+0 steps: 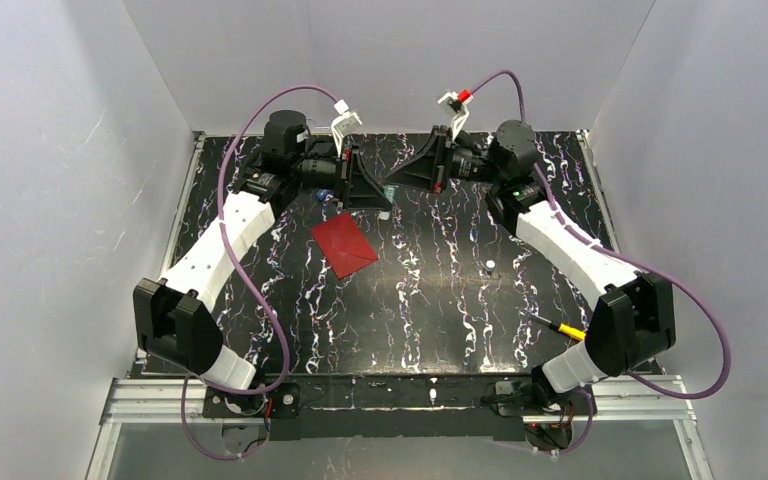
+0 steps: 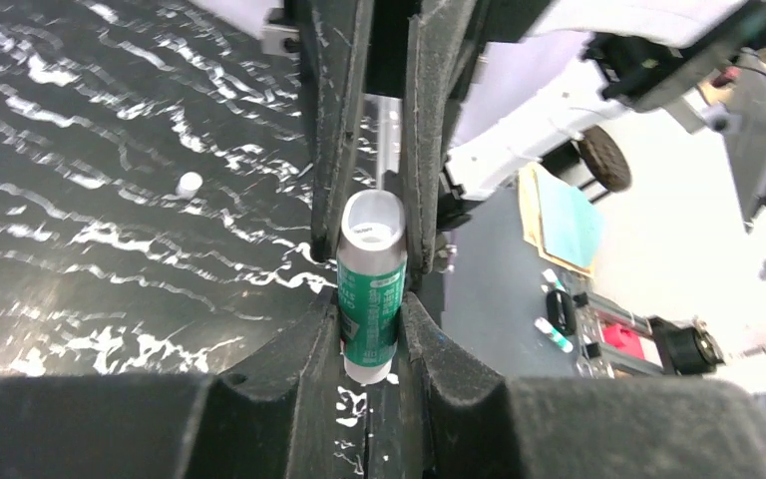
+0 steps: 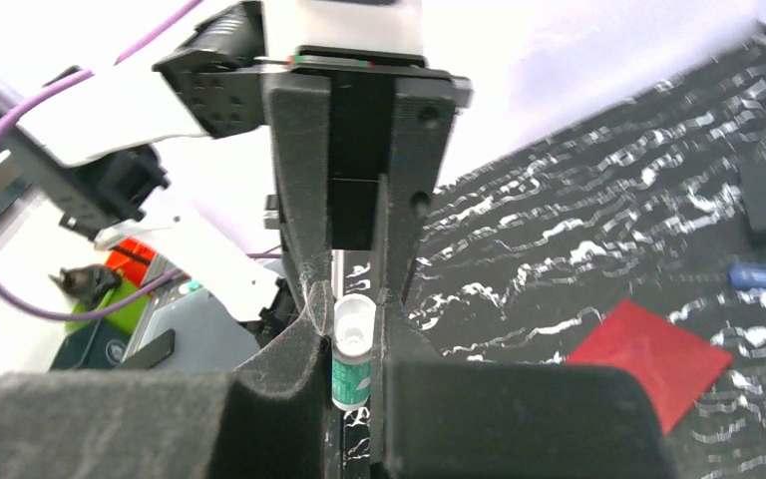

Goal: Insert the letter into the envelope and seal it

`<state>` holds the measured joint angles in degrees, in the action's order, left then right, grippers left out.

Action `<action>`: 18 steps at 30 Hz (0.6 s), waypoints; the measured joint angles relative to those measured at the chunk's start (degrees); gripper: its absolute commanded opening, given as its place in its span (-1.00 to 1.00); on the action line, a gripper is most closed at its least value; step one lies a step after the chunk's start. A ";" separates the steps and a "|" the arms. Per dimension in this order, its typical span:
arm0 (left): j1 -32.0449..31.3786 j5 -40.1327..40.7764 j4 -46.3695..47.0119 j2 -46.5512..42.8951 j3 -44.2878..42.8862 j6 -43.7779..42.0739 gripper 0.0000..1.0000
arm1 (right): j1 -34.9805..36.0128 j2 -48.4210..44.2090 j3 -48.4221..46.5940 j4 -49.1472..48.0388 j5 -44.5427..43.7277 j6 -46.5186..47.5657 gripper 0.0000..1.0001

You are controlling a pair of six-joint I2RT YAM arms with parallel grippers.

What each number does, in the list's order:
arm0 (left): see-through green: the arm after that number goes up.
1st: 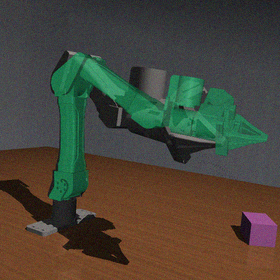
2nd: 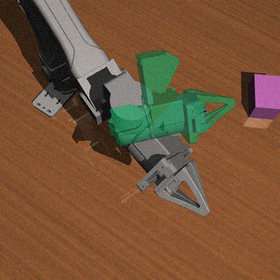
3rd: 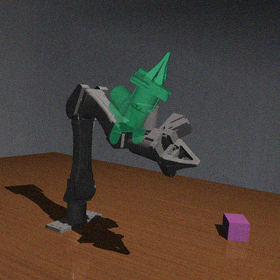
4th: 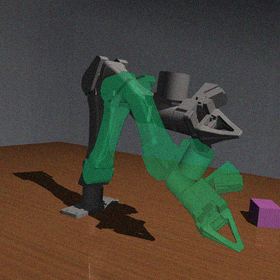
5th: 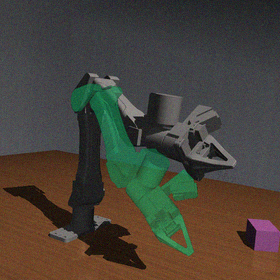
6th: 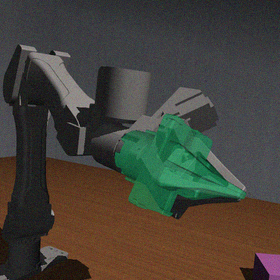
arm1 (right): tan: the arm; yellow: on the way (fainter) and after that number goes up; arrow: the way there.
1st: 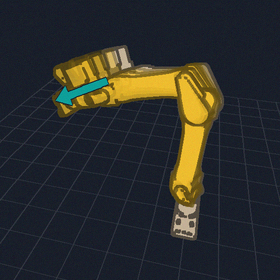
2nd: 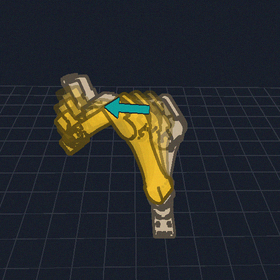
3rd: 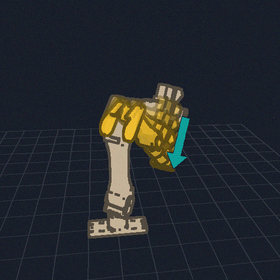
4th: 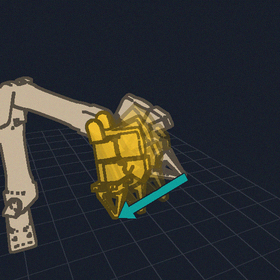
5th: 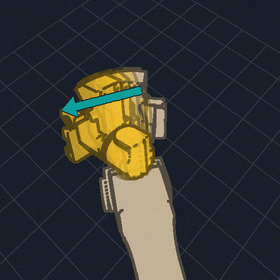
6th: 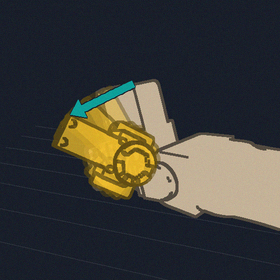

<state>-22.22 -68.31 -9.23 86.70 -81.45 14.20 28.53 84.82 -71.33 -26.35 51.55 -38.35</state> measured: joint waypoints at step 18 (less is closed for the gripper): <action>-0.11 9.03 9.16 0.24 2.03 7.69 -1.00 | 2.62 0.20 -6.21 17.46 -23.61 3.56 -0.09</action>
<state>-22.33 -59.29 -0.08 86.94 -79.42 21.89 31.16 85.01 -77.54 -8.88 27.94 -34.79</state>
